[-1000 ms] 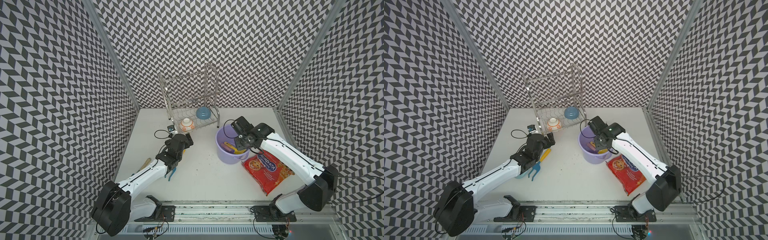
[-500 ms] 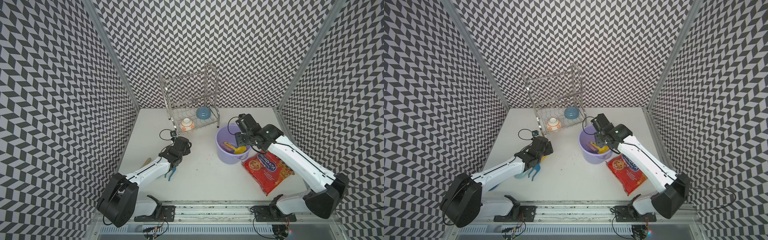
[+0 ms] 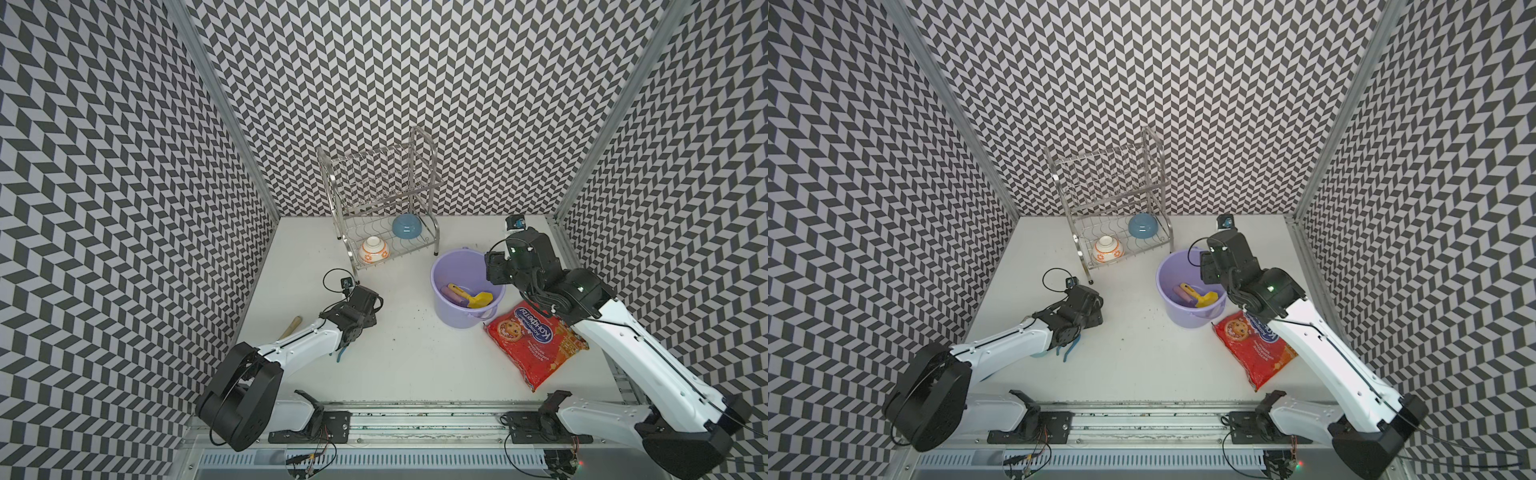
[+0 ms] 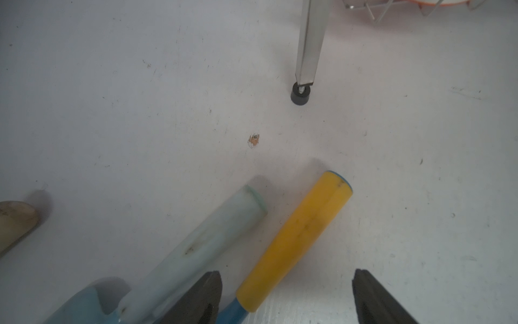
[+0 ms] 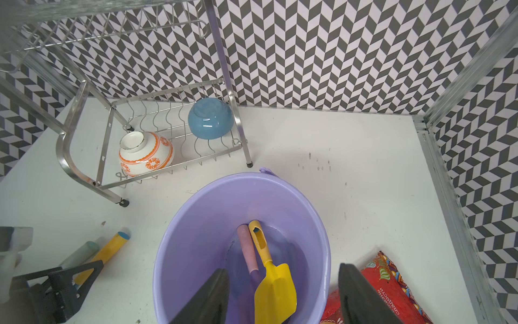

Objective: Organize the gardening tools
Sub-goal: Pick up the gardening tool from the center of the board.

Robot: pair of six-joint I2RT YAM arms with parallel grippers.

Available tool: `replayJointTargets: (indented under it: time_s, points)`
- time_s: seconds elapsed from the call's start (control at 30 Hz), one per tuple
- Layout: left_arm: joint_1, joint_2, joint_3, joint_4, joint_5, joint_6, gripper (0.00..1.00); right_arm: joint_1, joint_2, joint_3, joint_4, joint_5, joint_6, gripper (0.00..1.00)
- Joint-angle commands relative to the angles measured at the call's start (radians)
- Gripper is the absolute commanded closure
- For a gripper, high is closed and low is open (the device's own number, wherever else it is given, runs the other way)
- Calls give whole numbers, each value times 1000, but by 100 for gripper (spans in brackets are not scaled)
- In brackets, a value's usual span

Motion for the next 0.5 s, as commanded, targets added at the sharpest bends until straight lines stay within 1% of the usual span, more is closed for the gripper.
replayJointTargets:
  time_s: [0.0, 0.33, 0.47]
  points:
    - [-7, 24, 0, -14, -6, 2, 25, -6, -19, -11, 83, 31, 10, 35]
    - [-7, 145, 54, 16, -15, 39, 25, -6, -25, -17, 109, 21, 4, 35]
    - [-7, 187, 73, 40, -9, 37, 28, -6, -22, -20, 116, 22, 4, 35]
